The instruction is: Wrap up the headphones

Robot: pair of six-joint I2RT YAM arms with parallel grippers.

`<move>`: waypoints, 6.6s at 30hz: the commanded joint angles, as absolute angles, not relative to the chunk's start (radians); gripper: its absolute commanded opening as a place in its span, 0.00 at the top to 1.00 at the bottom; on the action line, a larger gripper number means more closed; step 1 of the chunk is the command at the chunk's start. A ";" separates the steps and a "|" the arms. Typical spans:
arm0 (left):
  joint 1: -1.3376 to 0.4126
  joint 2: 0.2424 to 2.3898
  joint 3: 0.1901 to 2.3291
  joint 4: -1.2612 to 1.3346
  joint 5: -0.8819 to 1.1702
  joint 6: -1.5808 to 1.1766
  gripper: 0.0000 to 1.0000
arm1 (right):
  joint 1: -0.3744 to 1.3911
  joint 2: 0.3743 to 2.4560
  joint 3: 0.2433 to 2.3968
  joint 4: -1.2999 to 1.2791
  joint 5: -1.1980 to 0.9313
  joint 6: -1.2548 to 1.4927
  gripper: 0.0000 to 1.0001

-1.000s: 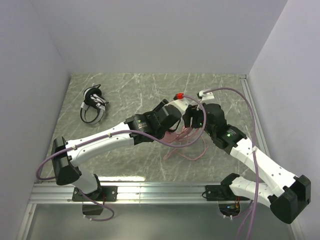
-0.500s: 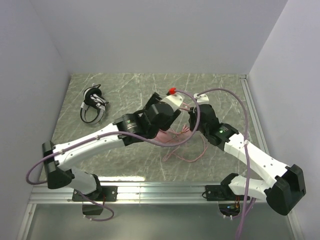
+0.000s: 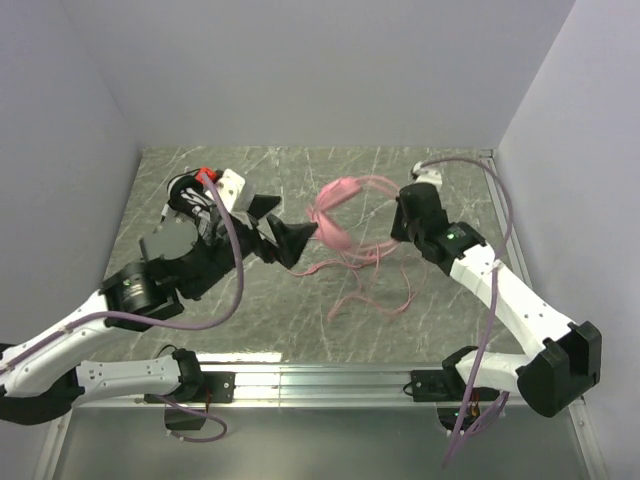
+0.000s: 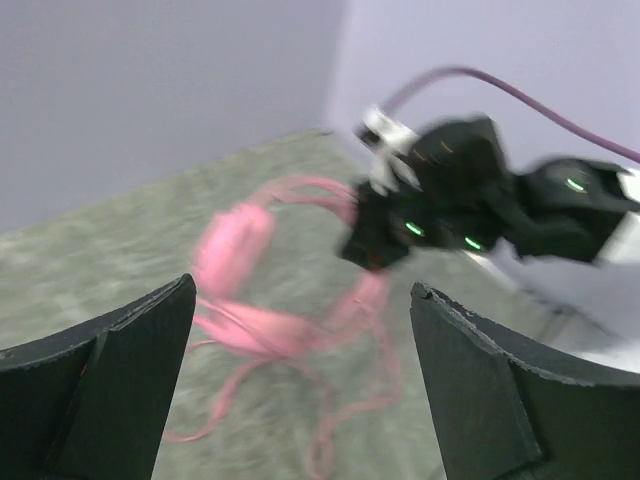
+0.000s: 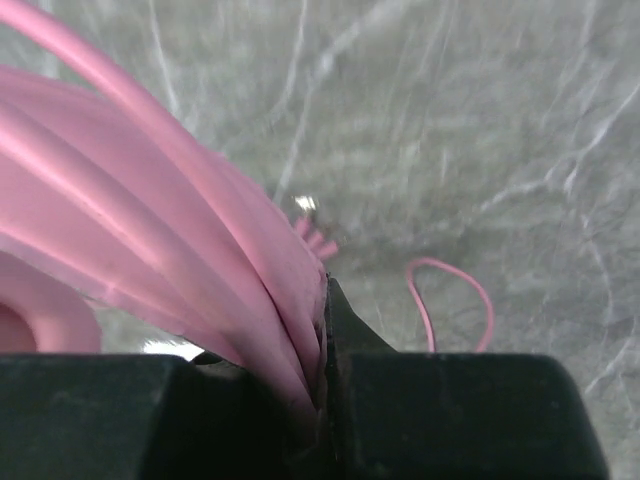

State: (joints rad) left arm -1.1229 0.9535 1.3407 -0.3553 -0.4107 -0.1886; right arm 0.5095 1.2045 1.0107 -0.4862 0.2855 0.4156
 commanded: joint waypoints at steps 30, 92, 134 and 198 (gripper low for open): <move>-1.215 1.331 0.988 0.311 -0.471 -0.269 0.07 | 0.489 1.247 1.463 -0.503 0.187 0.655 1.00; -0.483 1.184 1.012 -0.177 0.103 -0.584 0.01 | -0.123 1.203 1.434 -0.543 0.045 0.718 1.00; -0.537 1.615 0.863 0.379 0.299 -0.354 0.07 | -0.183 1.143 1.368 -0.459 -0.106 0.676 1.00; 0.319 1.023 1.654 -0.721 -0.417 -0.707 0.99 | -0.568 0.968 1.229 -0.589 -0.256 0.937 1.00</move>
State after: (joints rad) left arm 0.2871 0.9741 1.6230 -0.5800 -0.2890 -0.7273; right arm -0.5480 1.0077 1.2270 -0.6754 -0.2325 0.8970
